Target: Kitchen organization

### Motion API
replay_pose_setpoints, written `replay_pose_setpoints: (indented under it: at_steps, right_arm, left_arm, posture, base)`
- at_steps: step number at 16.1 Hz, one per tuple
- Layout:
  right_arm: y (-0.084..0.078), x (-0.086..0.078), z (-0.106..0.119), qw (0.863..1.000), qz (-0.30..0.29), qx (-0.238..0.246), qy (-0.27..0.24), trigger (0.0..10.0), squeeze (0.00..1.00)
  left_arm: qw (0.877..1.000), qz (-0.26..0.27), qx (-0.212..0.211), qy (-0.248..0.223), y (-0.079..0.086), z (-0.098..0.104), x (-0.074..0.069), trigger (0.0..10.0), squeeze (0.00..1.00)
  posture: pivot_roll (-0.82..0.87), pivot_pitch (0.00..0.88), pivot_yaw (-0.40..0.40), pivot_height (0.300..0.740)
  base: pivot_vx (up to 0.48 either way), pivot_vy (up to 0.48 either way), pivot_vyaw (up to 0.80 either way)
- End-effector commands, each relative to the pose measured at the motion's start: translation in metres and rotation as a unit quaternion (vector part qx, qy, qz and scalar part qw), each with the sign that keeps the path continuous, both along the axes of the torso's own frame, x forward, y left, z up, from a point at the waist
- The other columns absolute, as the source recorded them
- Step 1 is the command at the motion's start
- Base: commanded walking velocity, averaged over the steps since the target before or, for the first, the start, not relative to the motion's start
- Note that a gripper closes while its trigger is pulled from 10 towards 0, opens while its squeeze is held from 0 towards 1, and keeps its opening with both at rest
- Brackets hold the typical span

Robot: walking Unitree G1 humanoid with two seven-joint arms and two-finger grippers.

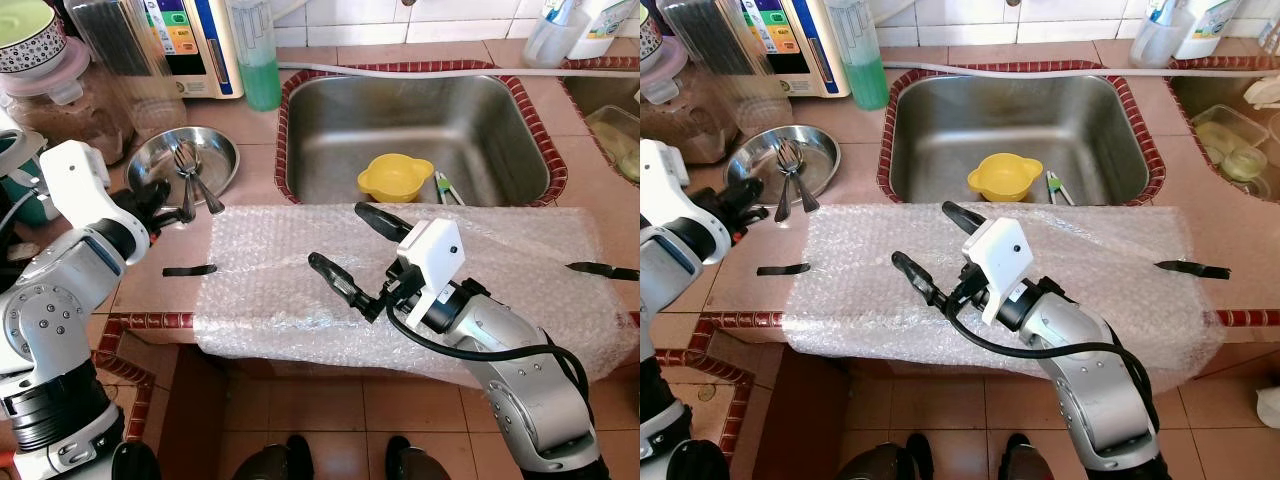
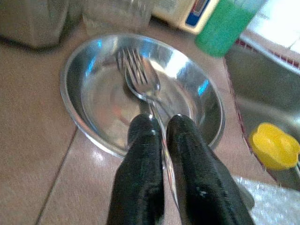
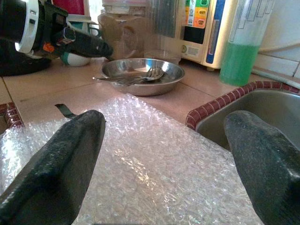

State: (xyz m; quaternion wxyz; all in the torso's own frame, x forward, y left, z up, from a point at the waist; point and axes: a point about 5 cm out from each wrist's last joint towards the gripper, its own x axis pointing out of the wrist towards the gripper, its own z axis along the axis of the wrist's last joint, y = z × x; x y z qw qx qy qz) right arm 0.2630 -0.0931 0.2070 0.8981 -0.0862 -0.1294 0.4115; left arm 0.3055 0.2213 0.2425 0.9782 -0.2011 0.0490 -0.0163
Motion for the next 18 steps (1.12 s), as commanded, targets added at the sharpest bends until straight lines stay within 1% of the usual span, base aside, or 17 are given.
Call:
replay_pose_setpoints:
  at_steps: [1,2,3,5,7,8,9,10,11,12,14,15,16,18]
  right_arm:
    - [0.003,-0.001,-0.001,1.000,0.004,-0.002,0.002,10.0,0.00]
    - [0.003,-0.001,-0.001,1.000,0.005,-0.002,0.002,10.0,0.00]
    - [0.003,0.000,-0.001,1.000,0.005,-0.002,0.002,10.0,0.00]
    - [0.004,0.000,-0.001,1.000,0.006,-0.002,0.003,10.0,0.00]
    - [0.004,0.001,-0.001,1.000,0.006,-0.002,0.002,10.0,0.00]
    - [0.004,0.001,-0.001,1.000,0.006,-0.003,0.002,10.0,0.00]
    - [0.004,0.001,-0.001,1.000,0.006,-0.003,0.003,10.0,0.00]
    - [0.004,0.001,-0.001,1.000,0.006,-0.003,0.003,10.0,0.00]
    - [0.004,0.002,-0.001,1.000,0.005,-0.003,0.003,10.0,0.00]
    - [0.004,0.002,-0.001,1.000,0.005,-0.004,0.003,10.0,0.00]
    - [0.003,0.003,-0.001,1.000,0.003,-0.003,0.003,10.0,0.00]
    - [0.003,0.003,-0.001,1.000,0.003,-0.003,0.003,10.0,0.00]
    - [0.003,0.003,-0.001,1.000,0.003,-0.004,0.003,10.0,0.00]
    - [0.004,0.003,0.000,1.000,0.004,-0.003,0.003,10.0,0.00]
  left_arm:
    - [0.996,0.021,0.049,-0.074,0.003,0.016,-0.008,10.0,1.00]
    - [0.994,0.022,0.065,-0.089,0.002,0.019,-0.009,10.0,1.00]
    - [0.990,0.034,0.079,-0.114,0.004,0.022,-0.013,10.0,1.00]
    - [0.981,0.047,0.131,-0.137,0.008,0.019,-0.019,10.0,1.00]
    - [0.971,0.054,0.166,-0.165,0.008,0.017,-0.022,10.0,1.00]
    - [0.967,0.051,0.184,-0.168,0.007,0.015,-0.023,10.0,1.00]
    - [0.954,0.050,0.226,-0.190,0.004,0.013,-0.025,10.0,1.00]
    - [0.945,0.048,0.250,-0.203,0.000,0.012,-0.027,10.0,1.00]
    - [0.918,0.034,0.321,-0.230,-0.010,0.007,-0.031,10.0,1.00]
    - [0.908,0.024,0.335,-0.250,-0.014,0.006,-0.034,10.0,1.00]
    - [0.895,0.004,0.354,-0.270,-0.018,0.003,-0.037,10.0,1.00]
    - [0.880,-0.011,0.379,-0.286,-0.019,0.001,-0.040,10.0,1.00]
    - [0.876,-0.015,0.388,-0.286,-0.020,0.000,-0.041,10.0,1.00]
    - [0.860,-0.030,0.415,-0.295,-0.024,-0.007,-0.044,10.0,1.00]
  posture:
    - [-0.05,0.252,0.079,0.740]
    - [-0.05,0.252,0.079,0.740]
    - [-0.05,0.252,0.077,0.740]
    - [-0.04,0.254,0.073,0.740]
    - [-0.04,0.255,0.071,0.740]
    - [-0.04,0.255,0.070,0.740]
    - [-0.04,0.256,0.069,0.740]
    - [-0.04,0.254,0.069,0.740]
    - [-0.05,0.254,0.068,0.740]
    - [-0.05,0.253,0.068,0.740]
    - [-0.05,0.255,0.065,0.740]
    - [-0.05,0.255,0.065,0.740]
    - [-0.05,0.256,0.065,0.740]
    - [-0.04,0.259,0.065,0.740]
  base:
    - [0.000,0.000,0.00]
    - [0.000,0.000,0.00]
    - [0.000,0.000,0.00]
    - [0.000,0.000,0.00]
    - [0.000,0.000,0.00]
    - [0.000,0.000,0.00]
    - [0.000,0.000,0.00]
    - [0.000,0.000,0.00]
    - [0.000,0.000,0.00]
    - [0.000,0.000,0.00]
    - [0.000,0.000,0.00]
    - [0.000,0.000,0.00]
    - [0.000,0.000,0.00]
    - [0.000,0.000,0.00]
